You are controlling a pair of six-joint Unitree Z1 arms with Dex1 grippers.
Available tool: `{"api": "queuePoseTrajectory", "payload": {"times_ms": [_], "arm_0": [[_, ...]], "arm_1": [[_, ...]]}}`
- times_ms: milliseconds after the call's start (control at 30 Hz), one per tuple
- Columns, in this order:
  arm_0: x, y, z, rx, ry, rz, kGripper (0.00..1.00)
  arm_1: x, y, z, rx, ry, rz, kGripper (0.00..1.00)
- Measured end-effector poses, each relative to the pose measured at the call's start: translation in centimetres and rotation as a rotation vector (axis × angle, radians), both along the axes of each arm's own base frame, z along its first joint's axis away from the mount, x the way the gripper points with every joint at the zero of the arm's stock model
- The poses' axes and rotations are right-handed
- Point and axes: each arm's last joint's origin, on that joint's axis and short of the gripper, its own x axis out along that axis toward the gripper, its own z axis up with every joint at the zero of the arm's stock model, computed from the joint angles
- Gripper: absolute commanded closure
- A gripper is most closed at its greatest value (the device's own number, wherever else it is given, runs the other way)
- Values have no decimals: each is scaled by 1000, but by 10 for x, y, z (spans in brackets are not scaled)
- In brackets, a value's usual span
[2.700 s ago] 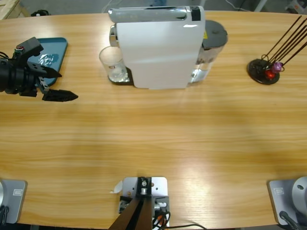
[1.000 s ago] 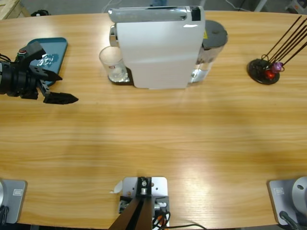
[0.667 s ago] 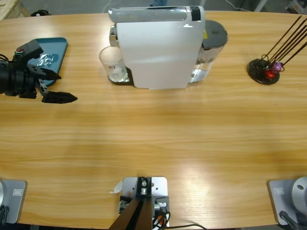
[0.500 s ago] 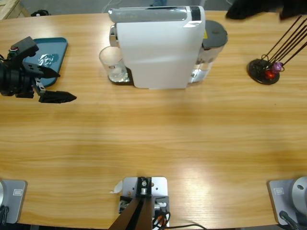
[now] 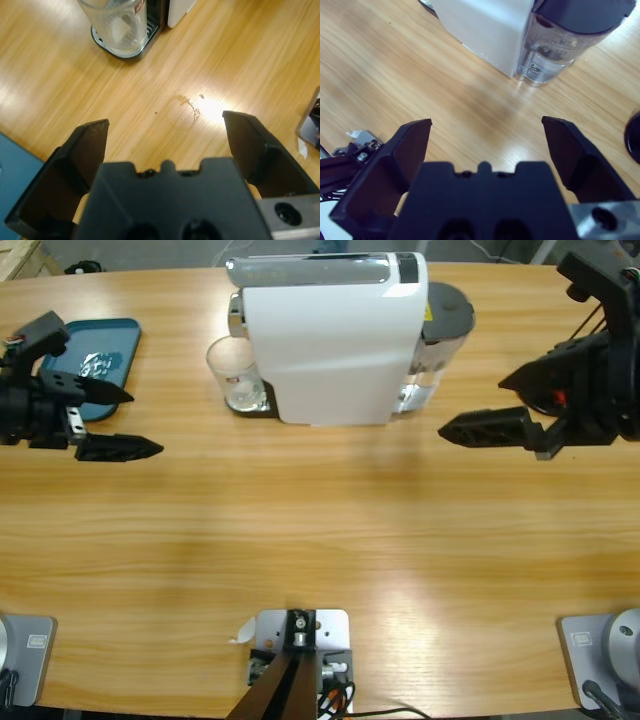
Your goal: Pour coffee
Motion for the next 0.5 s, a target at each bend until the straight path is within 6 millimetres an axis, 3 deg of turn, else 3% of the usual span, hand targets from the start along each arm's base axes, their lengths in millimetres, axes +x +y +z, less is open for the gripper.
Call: {"api": "queuePoseTrajectory", "payload": {"times_ms": [167,500], "arm_0": [[-6,3,4,-8,-14,0,0],[-11,5,9,-21,-36,3,0]], "arm_1": [[-9,-9,-18,-9,9,1,0],[-25,-24,-29,98,-57,24,0]]}}
